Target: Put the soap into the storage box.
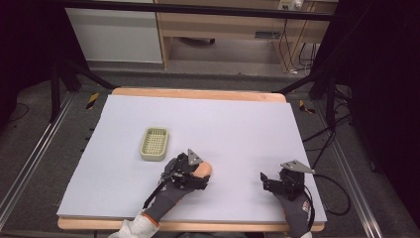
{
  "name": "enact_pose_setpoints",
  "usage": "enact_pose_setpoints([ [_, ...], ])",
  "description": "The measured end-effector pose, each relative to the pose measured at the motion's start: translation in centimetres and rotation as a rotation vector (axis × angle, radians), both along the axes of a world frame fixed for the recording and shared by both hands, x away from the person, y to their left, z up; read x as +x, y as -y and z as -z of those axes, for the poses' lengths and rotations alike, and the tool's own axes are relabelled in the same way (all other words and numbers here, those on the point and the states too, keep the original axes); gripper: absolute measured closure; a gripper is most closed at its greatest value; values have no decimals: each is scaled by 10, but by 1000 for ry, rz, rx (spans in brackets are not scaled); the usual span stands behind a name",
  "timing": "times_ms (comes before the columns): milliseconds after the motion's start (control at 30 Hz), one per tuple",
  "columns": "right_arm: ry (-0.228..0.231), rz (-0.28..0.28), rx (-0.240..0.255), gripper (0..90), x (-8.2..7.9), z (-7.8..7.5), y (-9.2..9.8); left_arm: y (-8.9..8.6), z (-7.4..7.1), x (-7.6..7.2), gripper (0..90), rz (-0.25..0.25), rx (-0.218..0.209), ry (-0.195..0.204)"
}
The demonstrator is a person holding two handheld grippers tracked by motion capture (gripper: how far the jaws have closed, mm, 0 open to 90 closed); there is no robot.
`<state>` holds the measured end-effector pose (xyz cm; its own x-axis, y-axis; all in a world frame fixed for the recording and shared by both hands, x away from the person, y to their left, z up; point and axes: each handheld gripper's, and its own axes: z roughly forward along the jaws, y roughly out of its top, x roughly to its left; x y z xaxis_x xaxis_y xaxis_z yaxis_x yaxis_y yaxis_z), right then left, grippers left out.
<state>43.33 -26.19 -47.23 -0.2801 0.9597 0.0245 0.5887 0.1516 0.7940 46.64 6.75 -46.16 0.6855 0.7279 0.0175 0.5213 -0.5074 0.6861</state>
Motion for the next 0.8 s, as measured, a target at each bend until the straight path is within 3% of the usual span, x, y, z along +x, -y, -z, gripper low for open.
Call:
enact_pose_setpoints([
  [333, -7, 1, -1, 79, 1, 0, -1, 4, 10, 4, 254, 10, 17, -29],
  [800, -12, -5, -5, 78, 1, 1, -1, 5, 13, 5, 291, 3, 8, -54],
])
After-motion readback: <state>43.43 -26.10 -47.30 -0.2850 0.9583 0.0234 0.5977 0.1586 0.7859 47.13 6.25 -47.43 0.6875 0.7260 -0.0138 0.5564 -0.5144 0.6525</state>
